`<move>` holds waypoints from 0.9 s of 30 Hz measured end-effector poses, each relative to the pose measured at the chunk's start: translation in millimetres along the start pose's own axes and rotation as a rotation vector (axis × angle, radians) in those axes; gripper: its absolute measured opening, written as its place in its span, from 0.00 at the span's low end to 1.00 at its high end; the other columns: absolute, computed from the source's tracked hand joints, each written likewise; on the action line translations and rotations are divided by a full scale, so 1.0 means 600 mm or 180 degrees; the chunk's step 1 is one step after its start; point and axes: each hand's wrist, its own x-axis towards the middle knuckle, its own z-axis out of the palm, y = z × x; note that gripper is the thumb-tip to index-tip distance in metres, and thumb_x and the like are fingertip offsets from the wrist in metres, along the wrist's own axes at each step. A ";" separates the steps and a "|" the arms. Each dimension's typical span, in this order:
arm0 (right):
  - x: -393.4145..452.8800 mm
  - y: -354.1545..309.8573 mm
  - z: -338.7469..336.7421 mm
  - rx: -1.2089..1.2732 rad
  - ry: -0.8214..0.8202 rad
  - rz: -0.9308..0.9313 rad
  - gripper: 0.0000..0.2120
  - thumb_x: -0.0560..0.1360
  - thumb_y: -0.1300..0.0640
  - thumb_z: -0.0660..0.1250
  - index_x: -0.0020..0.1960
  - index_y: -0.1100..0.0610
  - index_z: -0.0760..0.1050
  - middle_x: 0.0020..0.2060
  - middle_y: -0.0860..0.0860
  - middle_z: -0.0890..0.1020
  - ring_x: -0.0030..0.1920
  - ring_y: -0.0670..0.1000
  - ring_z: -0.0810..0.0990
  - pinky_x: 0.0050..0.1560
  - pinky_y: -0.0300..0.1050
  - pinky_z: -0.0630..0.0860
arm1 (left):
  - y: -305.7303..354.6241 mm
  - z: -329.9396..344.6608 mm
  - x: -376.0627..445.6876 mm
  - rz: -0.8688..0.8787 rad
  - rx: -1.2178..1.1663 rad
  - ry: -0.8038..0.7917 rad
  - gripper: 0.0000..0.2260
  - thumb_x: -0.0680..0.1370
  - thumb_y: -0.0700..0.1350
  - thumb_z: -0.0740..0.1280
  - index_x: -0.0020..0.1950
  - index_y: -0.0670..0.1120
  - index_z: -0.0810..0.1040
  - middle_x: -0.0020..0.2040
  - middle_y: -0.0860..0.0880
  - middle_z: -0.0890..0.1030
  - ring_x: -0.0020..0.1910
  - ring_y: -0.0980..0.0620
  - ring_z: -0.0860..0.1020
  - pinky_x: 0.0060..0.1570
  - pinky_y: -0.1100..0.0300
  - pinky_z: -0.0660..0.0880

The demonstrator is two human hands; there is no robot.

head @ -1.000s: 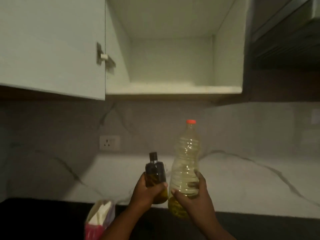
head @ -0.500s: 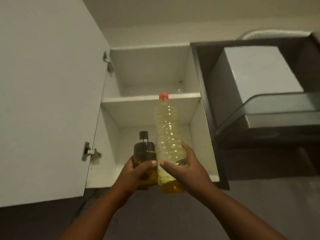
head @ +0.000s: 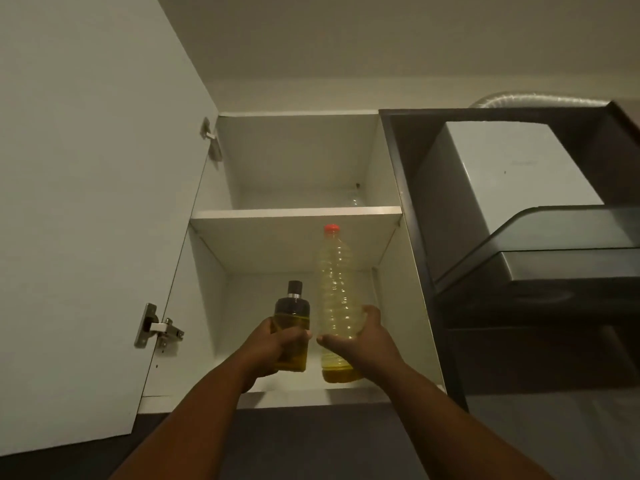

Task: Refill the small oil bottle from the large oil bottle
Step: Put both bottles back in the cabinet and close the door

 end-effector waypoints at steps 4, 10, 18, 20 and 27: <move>0.006 0.032 0.024 -0.0145 0.0147 0.0171 0.49 0.60 0.36 0.77 0.70 0.49 0.53 0.60 0.50 0.74 0.49 0.47 0.72 0.37 0.35 0.68 | -0.026 0.000 0.022 -0.0110 -0.0003 -0.0091 0.24 0.72 0.49 0.76 0.63 0.53 0.68 0.57 0.47 0.77 0.55 0.45 0.79 0.56 0.46 0.80; 0.018 0.041 0.033 -0.0925 0.0128 0.0472 0.48 0.62 0.34 0.73 0.70 0.52 0.52 0.60 0.53 0.75 0.54 0.55 0.77 0.46 0.45 0.73 | -0.050 -0.009 0.029 -0.0420 -0.0079 -0.0146 0.24 0.67 0.50 0.80 0.59 0.52 0.75 0.56 0.43 0.82 0.55 0.42 0.81 0.59 0.42 0.78; 0.011 0.036 0.047 -0.1649 0.0224 0.0728 0.47 0.64 0.35 0.70 0.71 0.57 0.52 0.59 0.55 0.76 0.56 0.57 0.77 0.47 0.48 0.70 | -0.047 -0.017 0.033 -0.0672 -0.0104 -0.0167 0.22 0.70 0.47 0.77 0.61 0.46 0.76 0.56 0.40 0.82 0.55 0.40 0.82 0.62 0.42 0.76; 0.011 0.036 0.046 -0.1695 0.0134 0.0809 0.47 0.65 0.34 0.70 0.71 0.58 0.52 0.60 0.55 0.76 0.58 0.57 0.77 0.49 0.48 0.71 | -0.044 -0.014 0.032 -0.0721 -0.0006 -0.0132 0.15 0.73 0.46 0.75 0.56 0.45 0.77 0.55 0.39 0.82 0.55 0.39 0.81 0.62 0.43 0.76; 0.015 0.037 0.045 -0.1678 0.0069 0.0933 0.49 0.62 0.31 0.73 0.70 0.58 0.57 0.63 0.55 0.75 0.60 0.57 0.76 0.56 0.51 0.74 | -0.047 -0.016 0.039 -0.0767 0.0404 0.0297 0.08 0.78 0.41 0.69 0.53 0.41 0.73 0.48 0.40 0.77 0.49 0.43 0.78 0.57 0.51 0.75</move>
